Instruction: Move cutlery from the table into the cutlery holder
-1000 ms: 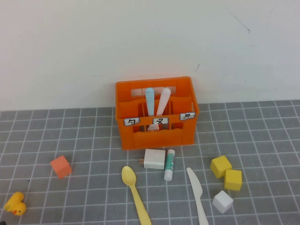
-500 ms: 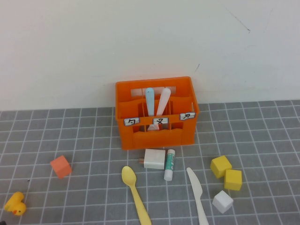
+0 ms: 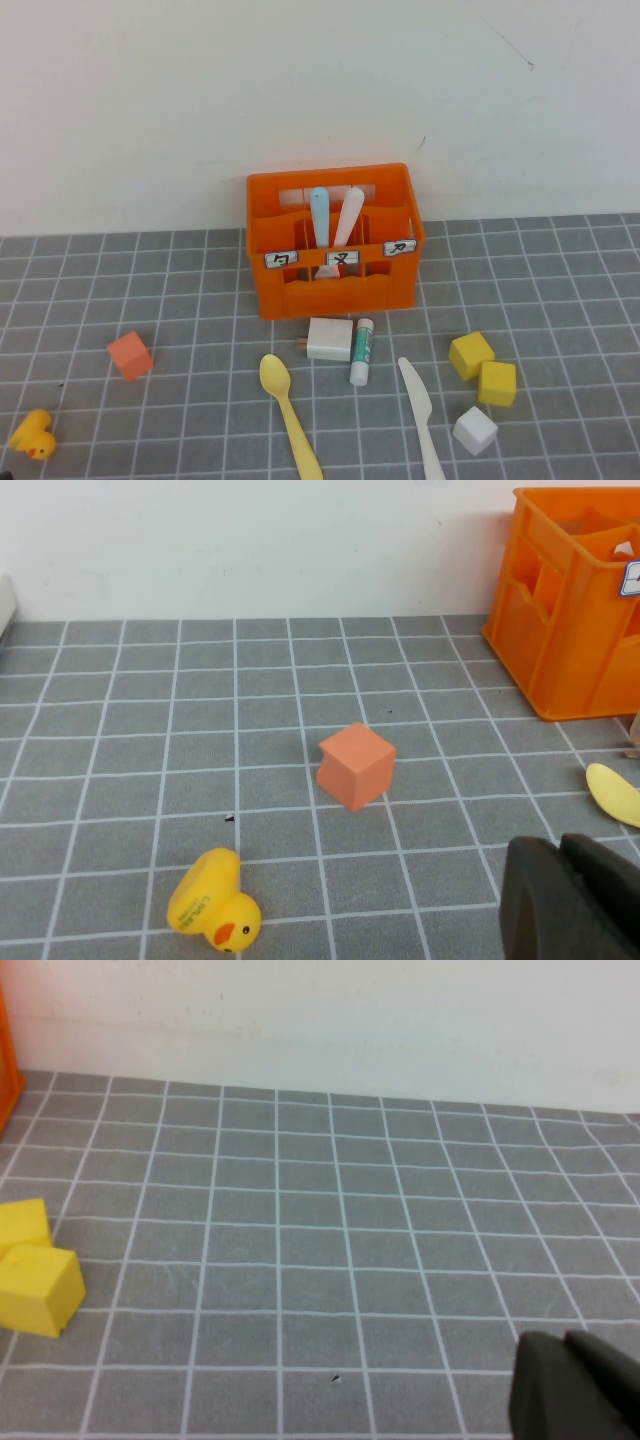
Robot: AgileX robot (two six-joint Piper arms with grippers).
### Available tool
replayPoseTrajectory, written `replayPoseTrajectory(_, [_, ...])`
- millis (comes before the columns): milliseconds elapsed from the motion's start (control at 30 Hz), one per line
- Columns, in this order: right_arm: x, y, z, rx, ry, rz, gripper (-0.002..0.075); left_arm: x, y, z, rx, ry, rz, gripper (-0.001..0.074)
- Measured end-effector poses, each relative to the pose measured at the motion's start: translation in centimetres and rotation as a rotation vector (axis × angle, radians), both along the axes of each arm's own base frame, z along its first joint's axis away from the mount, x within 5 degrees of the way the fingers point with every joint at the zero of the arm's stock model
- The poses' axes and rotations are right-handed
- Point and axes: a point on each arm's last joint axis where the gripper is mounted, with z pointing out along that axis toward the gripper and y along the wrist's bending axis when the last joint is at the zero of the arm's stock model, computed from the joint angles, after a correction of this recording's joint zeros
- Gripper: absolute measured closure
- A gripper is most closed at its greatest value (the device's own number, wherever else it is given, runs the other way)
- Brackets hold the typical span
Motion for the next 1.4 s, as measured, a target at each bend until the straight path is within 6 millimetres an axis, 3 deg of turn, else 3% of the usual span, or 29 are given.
replayPoseTrajectory(400, [0.2, 0.0, 0.4, -0.004, -0.072, 0.007, 0.0729, 0.1, 0.0, 0.4, -0.032, -0.052, 0.008, 0.0735])
replayPoseTrajectory(800, [0.2, 0.5, 5.7, -0.006, -0.656, 0.059, 0.0729, -0.4, 0.5, 6.3, -0.097, -0.718, 0.054, 0.0735])
replayPoseTrajectory(1033, [-1.1, 0.7, 8.2, -0.03, -0.973, 0.077, 0.0729, -1.4, 0.8, 7.9, -0.133, -0.927, 0.065, 0.0735])
replayPoseTrajectory(1233, [-1.6, 0.5, 8.9, -0.045, -1.064, 0.051, 0.0729, -1.4, 0.8, 8.2, -0.21, -0.914, 0.051, 0.0735])
replayPoseTrajectory(1300, [-1.5, 0.5, 9.2, -0.047, -1.023, 0.047, 0.0729, -1.3, 0.7, 9.1, -0.222, -0.835, 0.042, 0.0736])
replayPoseTrajectory(1400, [-1.8, 0.5, 11.2, -0.049, -0.983, 0.045, 0.0729, -1.8, 0.5, 11.4, -0.217, -0.708, 0.028, 0.0735])
